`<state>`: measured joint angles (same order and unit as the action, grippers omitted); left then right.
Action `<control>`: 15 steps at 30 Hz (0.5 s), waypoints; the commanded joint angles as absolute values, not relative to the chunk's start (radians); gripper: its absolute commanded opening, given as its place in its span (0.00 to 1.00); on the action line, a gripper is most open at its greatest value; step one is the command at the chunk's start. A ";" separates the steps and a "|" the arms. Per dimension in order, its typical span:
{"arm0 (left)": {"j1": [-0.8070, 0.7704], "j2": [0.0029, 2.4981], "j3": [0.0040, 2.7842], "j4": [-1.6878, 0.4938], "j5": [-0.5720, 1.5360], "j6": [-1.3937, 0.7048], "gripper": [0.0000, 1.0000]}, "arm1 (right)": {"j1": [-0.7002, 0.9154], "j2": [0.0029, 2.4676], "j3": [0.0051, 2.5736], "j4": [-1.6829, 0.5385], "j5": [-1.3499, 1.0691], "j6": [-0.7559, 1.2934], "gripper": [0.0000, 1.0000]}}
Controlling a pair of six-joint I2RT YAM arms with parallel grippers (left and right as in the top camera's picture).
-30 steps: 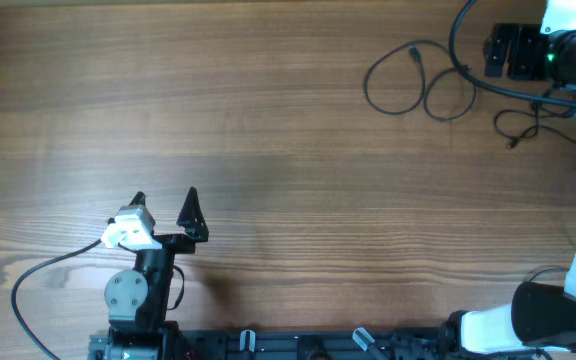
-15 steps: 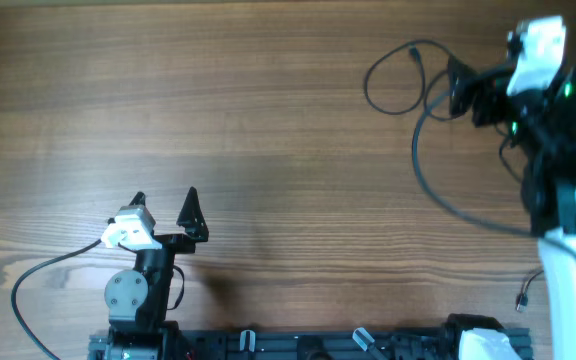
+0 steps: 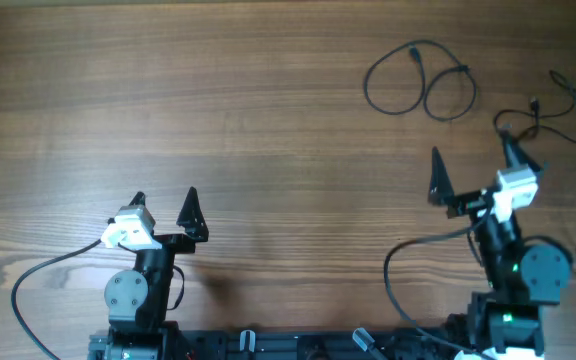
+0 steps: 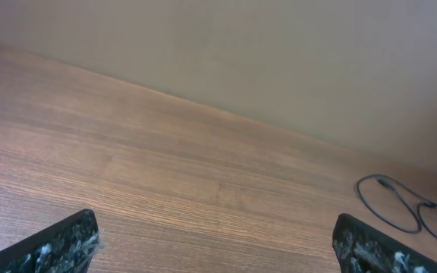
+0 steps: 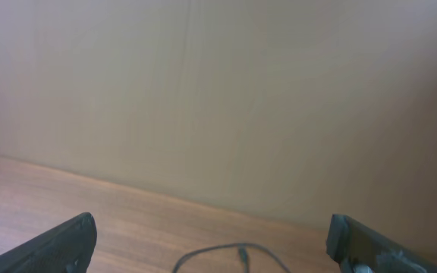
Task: Untangle cables
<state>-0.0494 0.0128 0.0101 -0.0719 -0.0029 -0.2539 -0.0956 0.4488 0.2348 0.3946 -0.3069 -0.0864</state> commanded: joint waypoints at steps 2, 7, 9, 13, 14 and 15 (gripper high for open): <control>-0.041 0.005 0.006 -0.074 -0.009 -0.266 1.00 | -0.091 0.313 0.102 0.428 -0.316 -0.076 1.00; -0.041 0.005 0.006 -0.074 -0.009 -0.266 1.00 | -0.091 0.167 0.004 0.432 -0.315 -0.076 1.00; -0.041 0.005 0.006 -0.074 -0.009 -0.266 1.00 | -0.091 0.110 0.005 0.382 -0.315 -0.079 1.00; -0.041 0.005 0.006 -0.074 -0.009 -0.266 1.00 | -0.091 0.004 0.005 0.274 -0.312 -0.102 1.00; -0.041 0.005 0.006 -0.074 -0.009 -0.266 1.00 | -0.091 0.003 0.005 0.258 -0.312 -0.104 1.00; -0.041 0.005 0.006 -0.074 -0.009 -0.266 1.00 | -0.091 0.003 0.005 0.225 -0.312 -0.105 1.00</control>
<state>-0.0494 0.0132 0.0101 -0.0719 -0.0025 -0.2539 -0.0948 0.0219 0.0078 0.2684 -0.3111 -0.0925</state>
